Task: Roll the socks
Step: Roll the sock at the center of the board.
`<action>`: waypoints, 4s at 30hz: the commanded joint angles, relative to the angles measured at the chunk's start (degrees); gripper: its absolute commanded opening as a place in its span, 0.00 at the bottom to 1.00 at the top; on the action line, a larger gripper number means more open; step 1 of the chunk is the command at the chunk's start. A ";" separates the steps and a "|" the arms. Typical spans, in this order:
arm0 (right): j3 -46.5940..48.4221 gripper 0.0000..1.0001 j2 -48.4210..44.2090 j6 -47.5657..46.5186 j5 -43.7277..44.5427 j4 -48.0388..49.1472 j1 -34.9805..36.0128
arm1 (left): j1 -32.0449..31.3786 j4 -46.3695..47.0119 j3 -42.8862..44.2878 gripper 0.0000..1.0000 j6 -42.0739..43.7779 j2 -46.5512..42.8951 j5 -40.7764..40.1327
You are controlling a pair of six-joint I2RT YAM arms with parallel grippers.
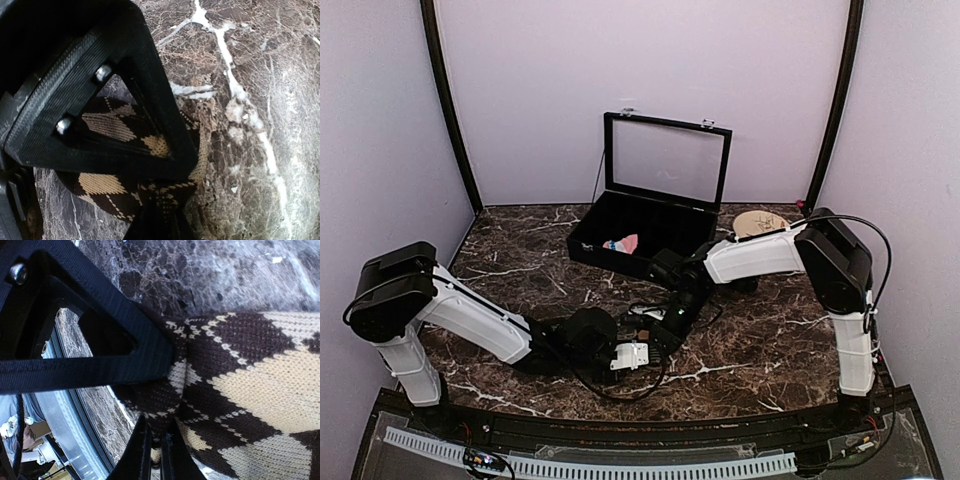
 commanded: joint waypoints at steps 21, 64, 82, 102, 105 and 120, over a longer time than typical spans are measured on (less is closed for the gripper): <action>-15.22 0.39 -12.53 10.39 4.05 15.01 -3.47 | 5.47 -20.45 8.32 0.04 -4.28 -0.08 14.97; -35.98 0.37 -30.96 18.93 36.23 42.27 20.55 | 18.77 -57.93 36.18 0.03 -7.27 20.09 53.91; -33.11 0.46 -24.46 -3.70 71.81 46.34 21.38 | 19.47 -61.41 38.63 0.03 -5.52 23.18 57.67; -32.90 0.53 -33.88 -1.29 58.81 37.98 24.45 | 20.19 -62.69 39.72 0.03 -5.25 24.55 58.12; -32.08 0.53 -32.70 -0.50 55.59 34.70 25.37 | 20.19 -63.14 40.12 0.03 -5.11 25.04 58.28; -30.13 0.54 -23.91 -3.45 55.16 37.04 25.11 | 20.26 -64.63 40.98 0.03 -4.46 25.76 59.05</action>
